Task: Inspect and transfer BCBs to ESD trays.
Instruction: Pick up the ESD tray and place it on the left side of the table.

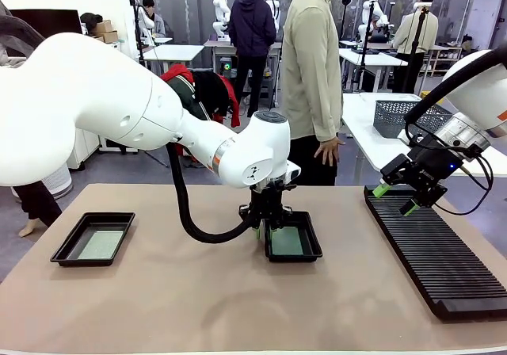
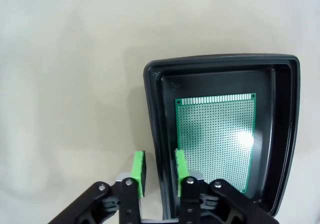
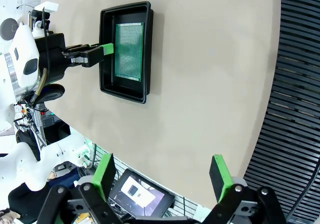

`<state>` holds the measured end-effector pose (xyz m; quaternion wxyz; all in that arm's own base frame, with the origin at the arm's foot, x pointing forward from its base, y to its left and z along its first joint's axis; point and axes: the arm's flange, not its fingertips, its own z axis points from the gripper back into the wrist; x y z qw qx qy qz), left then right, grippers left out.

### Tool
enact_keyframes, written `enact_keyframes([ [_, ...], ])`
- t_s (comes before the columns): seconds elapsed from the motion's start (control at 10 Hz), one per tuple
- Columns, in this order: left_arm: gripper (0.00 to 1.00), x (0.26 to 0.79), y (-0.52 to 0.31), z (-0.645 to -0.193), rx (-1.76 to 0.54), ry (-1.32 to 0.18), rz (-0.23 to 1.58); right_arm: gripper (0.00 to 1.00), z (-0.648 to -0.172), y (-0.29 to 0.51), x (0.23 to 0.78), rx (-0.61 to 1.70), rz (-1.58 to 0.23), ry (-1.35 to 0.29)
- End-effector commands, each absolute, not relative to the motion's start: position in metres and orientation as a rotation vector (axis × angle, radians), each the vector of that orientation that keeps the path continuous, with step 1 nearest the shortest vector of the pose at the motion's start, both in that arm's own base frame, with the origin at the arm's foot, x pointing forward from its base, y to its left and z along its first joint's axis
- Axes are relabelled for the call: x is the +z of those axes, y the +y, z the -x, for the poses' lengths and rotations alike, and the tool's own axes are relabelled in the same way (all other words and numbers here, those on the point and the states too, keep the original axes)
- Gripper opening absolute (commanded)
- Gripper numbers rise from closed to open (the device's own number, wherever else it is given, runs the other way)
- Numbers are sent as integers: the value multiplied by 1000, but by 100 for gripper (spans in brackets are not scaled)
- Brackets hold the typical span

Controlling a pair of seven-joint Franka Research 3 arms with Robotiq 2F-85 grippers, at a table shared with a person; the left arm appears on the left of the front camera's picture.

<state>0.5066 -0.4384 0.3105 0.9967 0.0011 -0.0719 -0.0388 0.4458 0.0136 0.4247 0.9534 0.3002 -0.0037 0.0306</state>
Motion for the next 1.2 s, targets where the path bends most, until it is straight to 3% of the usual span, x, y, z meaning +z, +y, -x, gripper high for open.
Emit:
enact_keyframes([
  [0.0, 23, 314, -435, -506, -100, -127, 12, 100, -446, 15, 424, 42, -608, -12],
  [0.1, 9, 315, -435, -506, -100, -128, 13, 100, -446, 15, 424, 42, -608, -12],
  [0.2, 13, 316, -436, -506, -98, -130, 14, 100, -446, 15, 424, 42, -608, -12],
  [0.3, 0, 315, -436, -506, -97, -128, 14, 100, -446, 15, 424, 42, -608, -12],
  [1.1, 0, 312, -439, -506, -65, -134, 11, 100, -446, 15, 424, 42, -608, -12],
])
